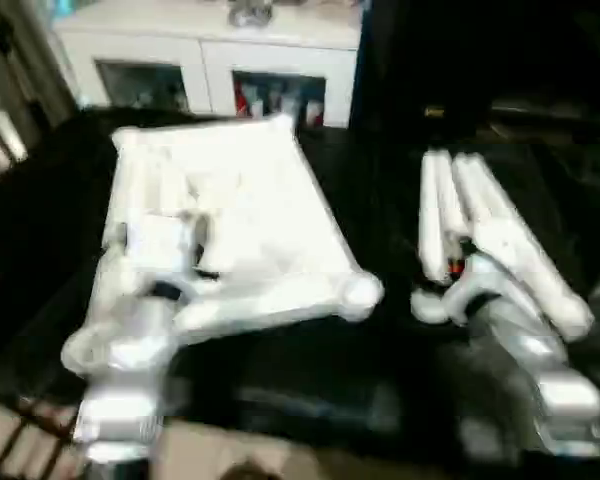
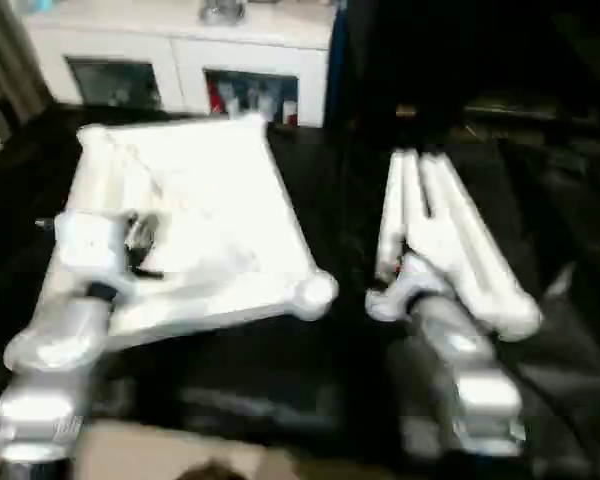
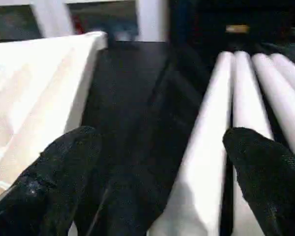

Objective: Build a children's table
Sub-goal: Move to table

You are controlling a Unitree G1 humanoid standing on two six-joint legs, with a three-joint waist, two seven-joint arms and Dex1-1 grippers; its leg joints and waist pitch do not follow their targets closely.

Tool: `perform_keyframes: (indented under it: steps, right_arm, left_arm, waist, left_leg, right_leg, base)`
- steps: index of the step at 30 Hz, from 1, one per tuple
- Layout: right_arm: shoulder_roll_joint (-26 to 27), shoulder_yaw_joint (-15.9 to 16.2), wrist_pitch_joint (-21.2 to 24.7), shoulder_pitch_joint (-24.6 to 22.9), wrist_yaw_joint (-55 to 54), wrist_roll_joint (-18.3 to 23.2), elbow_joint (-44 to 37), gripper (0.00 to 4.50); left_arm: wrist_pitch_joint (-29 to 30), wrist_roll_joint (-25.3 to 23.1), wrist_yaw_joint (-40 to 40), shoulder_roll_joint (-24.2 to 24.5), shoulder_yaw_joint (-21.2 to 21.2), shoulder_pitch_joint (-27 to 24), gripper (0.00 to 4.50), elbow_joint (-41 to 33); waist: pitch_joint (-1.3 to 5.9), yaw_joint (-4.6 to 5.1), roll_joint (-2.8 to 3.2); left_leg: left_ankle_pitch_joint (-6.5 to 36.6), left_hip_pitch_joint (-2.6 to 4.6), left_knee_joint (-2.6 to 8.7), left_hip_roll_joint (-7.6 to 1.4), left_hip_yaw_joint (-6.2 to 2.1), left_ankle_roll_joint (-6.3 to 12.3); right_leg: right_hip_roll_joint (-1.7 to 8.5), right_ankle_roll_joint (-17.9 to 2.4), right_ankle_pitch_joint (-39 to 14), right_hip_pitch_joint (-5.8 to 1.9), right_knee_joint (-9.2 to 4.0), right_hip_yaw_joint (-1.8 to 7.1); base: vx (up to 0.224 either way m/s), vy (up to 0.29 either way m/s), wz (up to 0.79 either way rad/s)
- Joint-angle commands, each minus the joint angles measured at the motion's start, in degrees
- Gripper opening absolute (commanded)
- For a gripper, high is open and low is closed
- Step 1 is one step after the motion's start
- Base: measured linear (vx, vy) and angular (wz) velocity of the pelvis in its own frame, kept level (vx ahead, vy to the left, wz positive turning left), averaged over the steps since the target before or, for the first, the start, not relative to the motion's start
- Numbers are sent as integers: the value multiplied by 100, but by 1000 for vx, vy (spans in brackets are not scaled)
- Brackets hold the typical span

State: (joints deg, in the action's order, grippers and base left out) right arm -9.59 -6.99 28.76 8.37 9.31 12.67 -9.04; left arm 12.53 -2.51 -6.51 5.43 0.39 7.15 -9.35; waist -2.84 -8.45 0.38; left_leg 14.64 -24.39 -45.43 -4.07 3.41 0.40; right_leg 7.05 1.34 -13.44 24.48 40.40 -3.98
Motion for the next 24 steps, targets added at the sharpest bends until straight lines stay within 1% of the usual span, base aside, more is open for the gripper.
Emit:
perform_keyframes:
  steps: [1,2,3,4,5,6,7,8,9,10,11,12,13,14,15,16,17,18,19,20,21,22,23,24]
  right_arm:
    - [53,10,92,65,26,57,-96,450]
    - [34,42,59,83,-36,-14,-82,450]
    - [8,78,23,93,-92,-84,-72,450]
    - [-19,114,-15,94,-106,-137,-67,450]
    - [-47,142,-113,105,-159,-236,-40,450]
    - [-54,145,-162,114,-192,-281,-19,450]
    - [-52,139,-188,121,-213,-311,-5,450]
    - [-35,99,-178,132,-199,-266,2,450]
    - [-12,29,-118,134,-131,-129,-42,450]
    - [2,-29,-78,132,-66,-10,-89,450]
    - [-28,-30,-97,120,-26,3,-140,450]
    - [-36,-30,-98,121,-24,-2,-145,450]
    - [-49,-28,-99,122,-20,-12,-152,450]
    - [-78,-18,-112,129,-27,-27,-152,450]
    - [-87,-20,-112,138,-31,-26,-145,450]
    - [-91,-19,-119,135,-30,-27,-147,450]
    - [-92,-15,-135,131,-29,-30,-147,450]
    - [-90,-16,-126,132,-27,-23,-150,450]
    - [-97,-10,-121,137,-15,-7,-158,450]
    - [-108,3,-116,142,1,-2,-165,450]
    - [-129,36,-109,146,23,-22,-177,450]
    - [-143,66,-106,148,54,-28,-185,450]
    - [-175,168,-119,153,141,-56,-215,450]
    - [-162,231,-93,158,173,-48,-245,450]
  left_arm:
    - [-24,-257,140,170,-26,55,128,-109]
    - [-20,-250,174,128,-40,65,128,-118]
    - [-17,-214,193,66,-26,66,128,-120]
    - [-13,-199,209,21,-19,61,128,-127]
    - [-27,-222,225,-17,-18,48,128,-130]
    - [-41,-236,233,-28,-21,42,128,-128]
    - [-53,-246,250,-34,-29,38,128,-125]
    - [-32,-247,275,-47,-30,30,128,-123]
    - [-29,-212,301,-64,-21,25,128,-113]
    - [-29,-181,325,-77,-11,18,128,-107]
    - [-19,-168,342,-74,-3,7,128,-109]
    - [-18,-168,344,-72,-4,4,128,-110]
    - [-16,-169,349,-68,-6,1,128,-111]
    - [-44,-160,355,-74,-3,-6,128,-97]
    - [-28,-127,362,-104,19,1,128,-89]
    - [-11,-128,371,-115,25,2,128,-88]
    - [-15,-162,387,-128,26,5,128,-93]
    - [-3,-132,398,-158,50,10,128,-106]
    - [35,-174,424,-147,46,16,128,-125]
    - [79,-193,440,-139,43,22,128,-137]
    - [136,-152,428,-152,52,27,128,-140]
    - [174,-144,431,-154,57,31,128,-142]
    - [169,-116,445,-165,81,55,128,-146]
    - [184,-51,458,-202,142,86,128,-158]
  waist:
    - [154,43,-53]
    - [207,223,153]
    - [314,383,408]
    - [292,424,456]
    - [320,462,472]
    - [321,399,519]
    - [371,405,495]
    - [421,386,452]
    - [461,386,397]
    - [455,384,347]
    - [424,358,270]
    - [423,381,122]
    - [387,375,18]
    - [419,279,-331]
    - [416,-35,-264]
    - [326,-24,-317]
    - [293,-44,-337]
    - [271,-69,-234]
    - [284,-68,-185]
    - [337,-81,-76]
    - [331,-82,-44]
    - [367,-77,2]
    - [355,-72,14]
    - [314,-74,-14]
  left_leg:
    - [557,219,654,-483,-163,-794]
    - [1478,239,1280,-722,-268,-908]
    - [2444,414,1714,-1316,-674,-1521]
    - [2597,401,1820,-1430,-749,-1643]
    - [2341,416,1910,-1595,-840,-1581]
    - [2206,362,1906,-1564,-696,-1481]
    - [2200,415,1859,-1532,-679,-1302]
    - [2253,474,1884,-1464,-671,-972]
    - [2150,563,1916,-1404,-726,-592]
    - [2145,560,1943,-1388,-739,-403]
    - [2318,507,2024,-1329,-678,-56]
    - [2339,459,2043,-1180,-656,303]
    - [2321,352,1969,-1013,-548,452]
    - [1312,-102,929,-173,130,632]
    - [450,-58,345,-148,362,420]
    - [-109,-127,504,-183,331,99]
    - [-164,-97,640,-219,326,39]
    - [-68,59,917,-372,246,137]
    - [63,118,1039,-467,213,227]
    - [261,220,1322,-646,138,280]
    - [456,305,1379,-773,109,248]
    - [536,362,1402,-872,91,240]
    - [763,397,1486,-1041,55,245]
    - [899,162,1577,-936,-47,426]
  right_leg:
    - [585,-809,-3227,-259,-1126,81]
    - [-215,-704,-2230,-238,-728,-121]
    - [-227,-570,-513,-235,-246,20]
    - [-251,-483,-174,-177,-104,15]
    - [-316,-369,-150,-39,166,-43]
    - [-370,-260,-423,63,313,-58]
    - [-366,-248,-488,64,296,-62]
    - [-384,-278,-564,31,251,-73]
    - [-345,-331,-622,-4,143,-36]
    - [-311,-365,-610,-28,102,9]
    - [-258,-491,-595,-120,-3,76]
    - [-167,-769,-604,-243,-209,192]
    - [-102,-1014,-644,-333,-403,284]
    - [257,-1886,-722,-646,-1140,450]
    - [542,-1712,-1199,-659,-1261,600]
    - [497,-584,-1352,-662,-1159,520]
    - [479,-80,-1400,-674,-1150,525]
    - [514,542,-1780,-635,-1202,552]
    - [516,621,-1910,-644,-1220,553]
    - [172,791,-1931,-595,-1171,311]
    - [153,701,-1891,-528,-1175,273]
    - [159,541,-1677,-513,-1153,256]
    - [201,212,-1282,-502,-1110,251]
    - [372,-134,-1282,-675,-1037,82]
  base:
    - [-92,234,-24]
    - [-98,205,12]
    - [-98,205,12]
    - [-102,147,15]
    - [-86,120,3]
    - [-86,120,3]
    - [-86,48,0]
    - [-86,-25,-8]
    - [-86,-25,-8]
    - [-87,-89,-13]
    - [-86,-153,-15]
    - [-86,-153,-15]
    - [-88,-214,-18]
    - [-73,-235,-2]
    - [-73,-235,-2]
    - [-60,-224,-3]
    - [-64,-187,-10]
    - [-64,-187,-10]
    - [-55,-132,-3]
    - [-60,-113,-2]
    - [-60,-113,-2]
    - [-46,-83,7]
    - [0,0,0]
    - [0,0,0]
